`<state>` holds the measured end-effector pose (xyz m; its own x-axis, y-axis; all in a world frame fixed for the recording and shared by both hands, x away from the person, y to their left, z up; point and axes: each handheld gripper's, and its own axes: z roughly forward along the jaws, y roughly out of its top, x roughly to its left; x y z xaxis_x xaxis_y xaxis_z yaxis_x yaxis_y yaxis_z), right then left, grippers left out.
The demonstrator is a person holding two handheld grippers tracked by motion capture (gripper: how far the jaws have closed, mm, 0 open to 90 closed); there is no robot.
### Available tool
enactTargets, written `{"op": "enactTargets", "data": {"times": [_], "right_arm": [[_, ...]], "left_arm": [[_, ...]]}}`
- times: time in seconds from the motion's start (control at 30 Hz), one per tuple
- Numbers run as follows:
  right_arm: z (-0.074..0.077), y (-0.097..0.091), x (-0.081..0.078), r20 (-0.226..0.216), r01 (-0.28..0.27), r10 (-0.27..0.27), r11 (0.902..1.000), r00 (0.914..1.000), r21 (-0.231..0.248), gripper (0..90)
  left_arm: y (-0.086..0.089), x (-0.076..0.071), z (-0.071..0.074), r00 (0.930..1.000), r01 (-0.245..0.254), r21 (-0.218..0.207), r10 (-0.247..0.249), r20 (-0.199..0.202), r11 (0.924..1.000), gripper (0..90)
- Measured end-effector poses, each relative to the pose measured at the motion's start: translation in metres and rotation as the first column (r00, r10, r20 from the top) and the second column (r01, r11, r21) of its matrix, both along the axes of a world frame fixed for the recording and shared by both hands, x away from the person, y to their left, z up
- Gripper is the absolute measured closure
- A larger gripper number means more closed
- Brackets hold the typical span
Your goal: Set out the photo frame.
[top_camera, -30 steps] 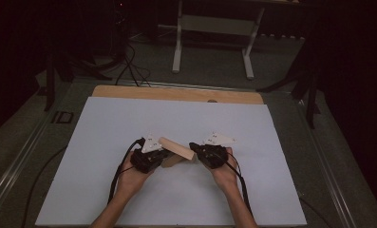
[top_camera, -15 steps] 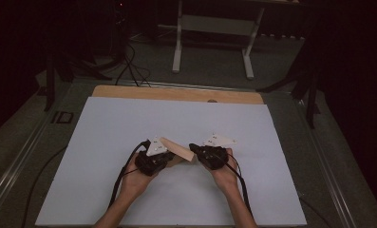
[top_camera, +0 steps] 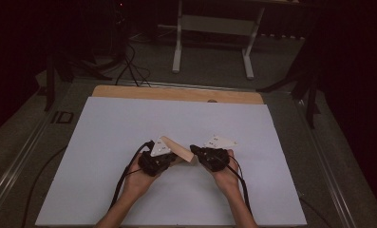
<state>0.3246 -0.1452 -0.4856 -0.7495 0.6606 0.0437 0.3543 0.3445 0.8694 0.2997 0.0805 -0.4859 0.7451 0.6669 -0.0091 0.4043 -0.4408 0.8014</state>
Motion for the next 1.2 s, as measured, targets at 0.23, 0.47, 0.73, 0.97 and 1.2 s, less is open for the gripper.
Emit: {"op": "enactTargets", "data": {"times": [0.23,0.47,0.73,0.97,1.2], "right_arm": [[0.0,-0.002,-0.004,0.006,-0.005,0.005,1.0,1.0,-0.004,90.0],[0.001,-0.002,-0.006,0.006,-0.007,0.007,1.0,1.0,-0.004,90.0],[0.0,-0.002,-0.009,-0.002,-0.022,0.022,0.9998,0.9998,0.001,90.0],[-0.005,-0.008,-0.011,-0.014,-0.025,0.024,0.9987,0.9996,-0.044,90.0],[-0.009,-0.008,-0.016,-0.023,-0.046,0.045,0.9962,0.9988,-0.074,90.0]], "left_arm": [[-0.002,0.002,-0.001,1.0,0.0,-0.001,0.0,0.001,1.0,89.5],[-0.003,0.004,-0.001,1.0,-0.003,-0.003,0.003,-0.002,1.0,89.5],[-0.004,0.007,-0.002,0.9999,-0.01,0.001,0.01,0.002,1.0,89.6],[-0.006,0.01,-0.001,0.9999,-0.013,0.007,0.013,0.006,0.9999,89.5],[-0.005,0.015,-0.001,0.9996,-0.025,0.015,0.025,0.009,0.9996,89.6]]}}
